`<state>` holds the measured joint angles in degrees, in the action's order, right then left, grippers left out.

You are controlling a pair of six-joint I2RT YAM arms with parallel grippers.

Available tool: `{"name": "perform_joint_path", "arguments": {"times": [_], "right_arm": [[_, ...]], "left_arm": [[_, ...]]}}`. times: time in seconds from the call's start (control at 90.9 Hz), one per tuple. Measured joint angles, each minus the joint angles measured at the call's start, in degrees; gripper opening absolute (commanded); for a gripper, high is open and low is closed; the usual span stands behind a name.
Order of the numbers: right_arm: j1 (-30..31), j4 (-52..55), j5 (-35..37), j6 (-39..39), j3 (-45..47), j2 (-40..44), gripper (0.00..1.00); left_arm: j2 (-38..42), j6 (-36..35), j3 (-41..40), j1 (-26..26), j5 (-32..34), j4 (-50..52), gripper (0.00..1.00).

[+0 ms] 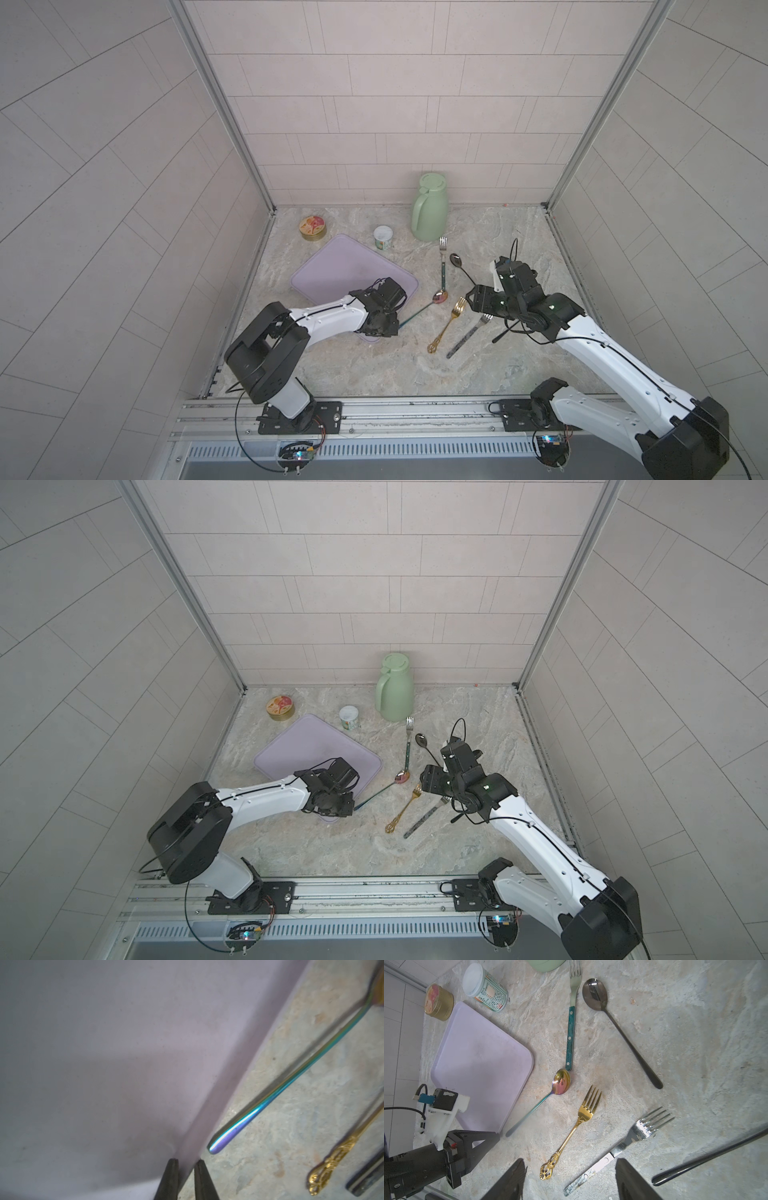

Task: Set the spoon and fork side by side
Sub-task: Move the tray to the center of the board.

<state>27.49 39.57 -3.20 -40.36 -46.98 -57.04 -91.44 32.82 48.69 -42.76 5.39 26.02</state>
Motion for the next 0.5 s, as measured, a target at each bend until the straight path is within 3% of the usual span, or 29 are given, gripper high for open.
{"name": "perform_joint_path", "arguments": {"times": [0.132, 0.495], "right_arm": [[-1.2, 0.5, 0.0, 0.7, 0.0, 0.3, 0.72], [-5.5, 0.8, -2.0, 1.8, 0.7, 1.2, 0.72]], "left_arm": [[-2.1, 0.5, 2.2, -0.2, -0.2, -0.7, 0.04], [-6.8, 4.7, 7.6, -2.2, -1.1, -0.7, 0.00]]}}
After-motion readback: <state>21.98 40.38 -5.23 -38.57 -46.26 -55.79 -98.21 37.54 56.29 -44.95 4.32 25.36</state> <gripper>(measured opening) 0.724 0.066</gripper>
